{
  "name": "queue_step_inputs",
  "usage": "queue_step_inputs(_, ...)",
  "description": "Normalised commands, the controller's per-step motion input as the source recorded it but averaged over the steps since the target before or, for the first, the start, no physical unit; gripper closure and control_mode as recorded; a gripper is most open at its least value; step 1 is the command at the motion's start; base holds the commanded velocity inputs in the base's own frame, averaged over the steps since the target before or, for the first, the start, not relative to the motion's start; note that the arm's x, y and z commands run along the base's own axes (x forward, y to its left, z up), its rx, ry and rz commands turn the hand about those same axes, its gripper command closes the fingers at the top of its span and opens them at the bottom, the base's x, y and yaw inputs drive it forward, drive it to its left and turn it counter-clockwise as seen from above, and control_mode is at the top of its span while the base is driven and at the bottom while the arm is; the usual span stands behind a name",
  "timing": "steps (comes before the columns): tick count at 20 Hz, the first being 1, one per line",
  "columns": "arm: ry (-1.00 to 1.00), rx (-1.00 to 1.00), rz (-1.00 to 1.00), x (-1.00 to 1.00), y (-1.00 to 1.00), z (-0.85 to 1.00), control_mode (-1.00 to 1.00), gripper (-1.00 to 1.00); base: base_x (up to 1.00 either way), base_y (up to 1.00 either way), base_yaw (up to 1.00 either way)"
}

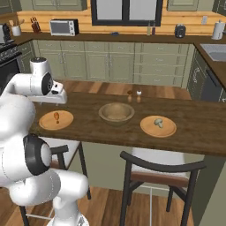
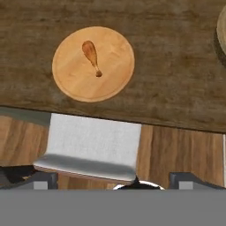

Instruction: Pick the chicken drumstick and mushroom from their plates and place them in the bowl. Then put the bowl in the fridge.

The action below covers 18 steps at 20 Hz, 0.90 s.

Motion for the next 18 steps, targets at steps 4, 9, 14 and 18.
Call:
queue_step_inputs(4,0.19,0.0,0.1,0.81,0.97,-0.9,-1.0,-1.0,0.0,0.0,0.0)
queue_step_inputs(9,0.17,-0.06,0.03,0.78,0.8,-0.75,-1.0,-1.0,0.0,0.0,0.0)
queue_step_inputs(14,0.18,-0.07,0.0,0.38,0.21,-0.31,-1.0,-1.0,0.0,0.0,0.0)
queue_step_inputs(18,-0.16,-0.03,0.01,0.47,-0.16,-0.47,-1.0,-1.0,0.0,0.0,0.0)
